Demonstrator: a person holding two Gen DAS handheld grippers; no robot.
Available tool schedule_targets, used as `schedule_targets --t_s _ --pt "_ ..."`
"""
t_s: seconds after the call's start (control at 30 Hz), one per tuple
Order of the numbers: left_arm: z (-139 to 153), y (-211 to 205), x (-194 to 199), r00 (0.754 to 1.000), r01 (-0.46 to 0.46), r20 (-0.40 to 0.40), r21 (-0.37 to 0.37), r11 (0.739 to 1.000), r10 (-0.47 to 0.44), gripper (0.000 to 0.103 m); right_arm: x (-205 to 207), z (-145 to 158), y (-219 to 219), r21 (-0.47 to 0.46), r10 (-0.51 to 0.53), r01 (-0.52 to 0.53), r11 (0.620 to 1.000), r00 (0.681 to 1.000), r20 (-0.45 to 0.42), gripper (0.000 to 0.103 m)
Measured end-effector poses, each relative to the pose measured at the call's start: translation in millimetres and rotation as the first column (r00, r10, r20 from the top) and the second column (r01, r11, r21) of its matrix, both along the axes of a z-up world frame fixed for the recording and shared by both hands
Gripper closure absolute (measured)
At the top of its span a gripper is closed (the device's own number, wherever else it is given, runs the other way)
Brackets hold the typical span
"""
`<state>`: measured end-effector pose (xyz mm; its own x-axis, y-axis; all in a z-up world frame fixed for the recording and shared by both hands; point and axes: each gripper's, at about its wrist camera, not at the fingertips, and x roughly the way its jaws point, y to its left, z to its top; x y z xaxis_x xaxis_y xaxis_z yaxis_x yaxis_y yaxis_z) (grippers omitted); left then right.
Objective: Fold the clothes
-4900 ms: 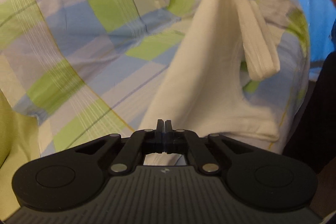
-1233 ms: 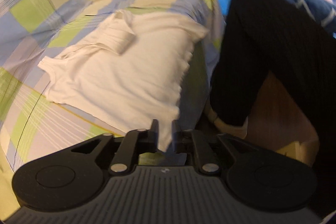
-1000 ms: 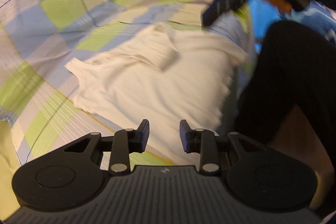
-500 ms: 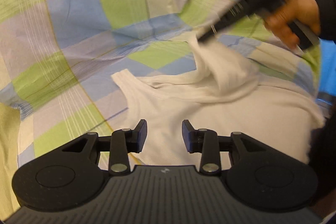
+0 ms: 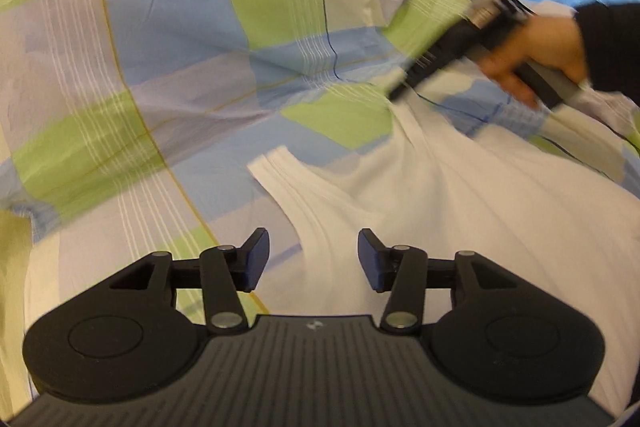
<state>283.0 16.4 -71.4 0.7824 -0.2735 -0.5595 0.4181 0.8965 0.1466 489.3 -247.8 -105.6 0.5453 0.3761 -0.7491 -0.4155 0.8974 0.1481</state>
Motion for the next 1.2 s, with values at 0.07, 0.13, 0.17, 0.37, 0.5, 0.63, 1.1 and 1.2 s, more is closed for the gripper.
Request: schedule_targets --t_s 0.07,0.13,0.17,0.37,0.5,0.63,1.1,1.2 --pt "1 6 14 1.0 -0.016 -0.004 -0.01 1.0 0.016 0.057 -7 3 -17 0.024 -0.062 0.063 0.998 0.998 -0.013 0.044" --pt "1 13 29 0.999 -0.033 -0.01 -0.021 0.999 0.033 0.057 -15 11 -33 0.059 -0.12 0.121 0.991 0.993 -0.014 0.043" --pt "1 16 36 0.999 -0.042 -0.013 -0.026 0.999 0.042 0.057 -19 17 -39 0.078 -0.14 0.14 0.987 0.99 -0.005 0.043" --pt "-6 19 60 0.994 -0.106 -0.013 0.017 0.994 0.106 0.058 -51 44 -8 0.192 0.055 -0.075 0.979 0.993 0.106 0.043" --pt "-7 15 51 0.985 -0.17 0.016 0.0 0.985 0.17 0.058 -55 35 57 0.234 0.273 -0.286 0.929 0.958 0.087 0.056" --pt "-12 17 37 0.967 -0.246 0.04 -0.086 0.966 0.25 0.057 -47 15 117 0.223 0.342 -0.342 0.913 0.939 0.04 0.059" --pt "-23 68 28 0.974 -0.226 -0.095 -0.326 0.918 0.206 0.057 -6 16 119 0.387 0.212 -0.225 0.894 0.974 0.075 0.101" --pt "-20 71 23 0.975 -0.205 -0.147 -0.329 0.922 0.165 0.057 -18 14 118 0.371 0.24 -0.24 0.897 0.97 0.045 0.095"
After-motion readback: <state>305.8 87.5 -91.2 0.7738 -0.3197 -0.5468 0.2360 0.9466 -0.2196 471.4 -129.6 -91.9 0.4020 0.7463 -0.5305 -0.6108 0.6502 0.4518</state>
